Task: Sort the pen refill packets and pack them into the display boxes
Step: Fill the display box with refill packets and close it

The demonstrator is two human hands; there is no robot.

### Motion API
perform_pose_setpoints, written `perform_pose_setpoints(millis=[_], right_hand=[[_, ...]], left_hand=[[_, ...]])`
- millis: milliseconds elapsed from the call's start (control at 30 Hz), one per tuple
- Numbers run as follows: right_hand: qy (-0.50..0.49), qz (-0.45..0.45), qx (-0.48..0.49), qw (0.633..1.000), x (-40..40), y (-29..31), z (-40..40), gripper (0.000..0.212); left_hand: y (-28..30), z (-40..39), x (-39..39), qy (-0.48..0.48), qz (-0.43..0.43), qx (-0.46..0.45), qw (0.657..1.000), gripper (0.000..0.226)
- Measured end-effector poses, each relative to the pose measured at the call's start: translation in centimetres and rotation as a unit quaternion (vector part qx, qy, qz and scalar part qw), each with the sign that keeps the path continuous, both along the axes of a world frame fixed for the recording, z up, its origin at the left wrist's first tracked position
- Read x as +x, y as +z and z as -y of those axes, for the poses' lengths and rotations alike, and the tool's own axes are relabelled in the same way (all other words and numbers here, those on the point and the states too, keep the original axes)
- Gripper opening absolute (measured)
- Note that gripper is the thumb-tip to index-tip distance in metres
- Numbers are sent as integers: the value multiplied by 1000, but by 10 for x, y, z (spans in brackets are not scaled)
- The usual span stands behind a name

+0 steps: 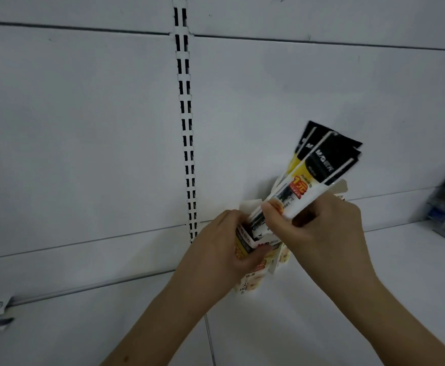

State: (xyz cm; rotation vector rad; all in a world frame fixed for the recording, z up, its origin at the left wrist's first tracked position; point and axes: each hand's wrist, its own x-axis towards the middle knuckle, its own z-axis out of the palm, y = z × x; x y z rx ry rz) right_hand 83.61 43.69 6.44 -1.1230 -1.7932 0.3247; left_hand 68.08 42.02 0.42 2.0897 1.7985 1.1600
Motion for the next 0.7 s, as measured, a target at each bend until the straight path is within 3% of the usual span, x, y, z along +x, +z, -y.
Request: perform_pose_setpoints(millis=[167, 400, 533, 700], right_hand=[[22, 178, -30, 983, -13, 26, 1, 33], [91, 183, -159, 966, -18, 49, -17, 32], [86, 244, -158, 953, -15, 53, -19, 34], [128, 225, -175, 950, -11, 58, -24, 31]], left_hand=[[7, -2, 0, 11, 6, -13, 1000, 49], [5, -5, 0, 32, 22, -5, 999, 50], [3, -2, 6, 35, 28, 3, 999, 45], [9, 8, 10, 39, 63, 18, 997, 39]])
